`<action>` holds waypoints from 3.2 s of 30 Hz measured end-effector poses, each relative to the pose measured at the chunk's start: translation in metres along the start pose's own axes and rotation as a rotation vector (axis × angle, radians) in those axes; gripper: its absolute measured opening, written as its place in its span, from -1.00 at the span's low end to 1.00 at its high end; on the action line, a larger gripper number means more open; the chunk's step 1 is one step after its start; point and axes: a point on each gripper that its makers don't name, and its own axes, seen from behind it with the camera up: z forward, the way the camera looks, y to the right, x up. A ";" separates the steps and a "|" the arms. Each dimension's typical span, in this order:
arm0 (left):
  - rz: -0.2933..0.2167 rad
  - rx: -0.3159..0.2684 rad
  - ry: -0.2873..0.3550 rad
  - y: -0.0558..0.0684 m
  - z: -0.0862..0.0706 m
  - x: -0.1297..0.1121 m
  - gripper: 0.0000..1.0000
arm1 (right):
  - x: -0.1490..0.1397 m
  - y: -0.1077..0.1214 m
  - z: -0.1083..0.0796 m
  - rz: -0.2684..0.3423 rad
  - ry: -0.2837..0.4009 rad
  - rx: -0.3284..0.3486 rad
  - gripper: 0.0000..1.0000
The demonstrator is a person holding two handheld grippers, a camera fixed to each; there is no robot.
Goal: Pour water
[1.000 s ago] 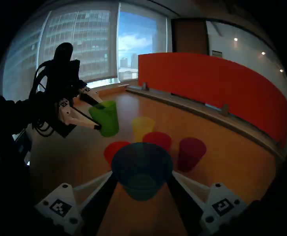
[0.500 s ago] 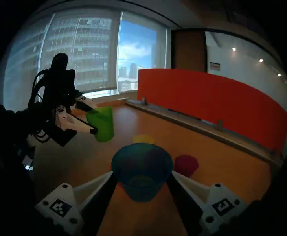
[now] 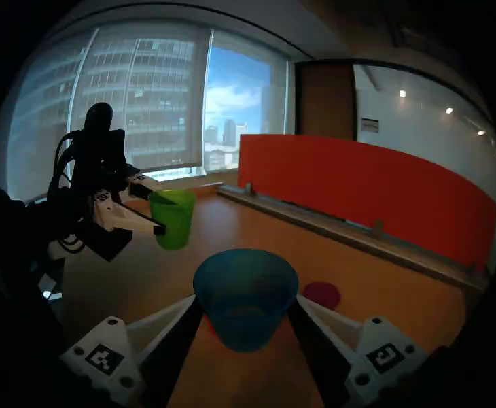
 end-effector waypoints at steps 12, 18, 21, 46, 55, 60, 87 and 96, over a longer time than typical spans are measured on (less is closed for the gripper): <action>0.011 0.006 0.064 0.008 -0.005 0.011 0.62 | 0.018 0.003 -0.005 -0.001 0.052 -0.015 0.74; -0.017 -0.014 0.076 0.016 -0.005 0.011 0.63 | 0.026 0.006 -0.007 -0.007 0.077 -0.023 0.74; -0.024 -0.020 0.080 0.018 -0.005 0.010 0.62 | 0.029 0.006 -0.008 -0.005 0.084 -0.023 0.74; -0.050 -0.035 0.267 0.026 -0.008 0.041 0.63 | 0.050 0.010 -0.002 -0.024 0.124 -0.028 0.74; -0.060 -0.041 0.295 0.028 -0.009 0.047 0.63 | 0.053 0.013 -0.001 -0.035 0.125 -0.032 0.74; -0.059 -0.039 0.294 0.028 -0.008 0.047 0.63 | 0.054 0.016 -0.001 -0.052 0.126 -0.041 0.74; -0.033 -0.051 0.284 0.031 -0.007 0.040 0.62 | 0.090 0.017 0.012 -0.147 0.230 -0.037 0.73; -0.046 -0.054 0.287 0.029 -0.004 0.036 0.62 | 0.115 0.015 0.015 -0.258 0.257 -0.027 0.73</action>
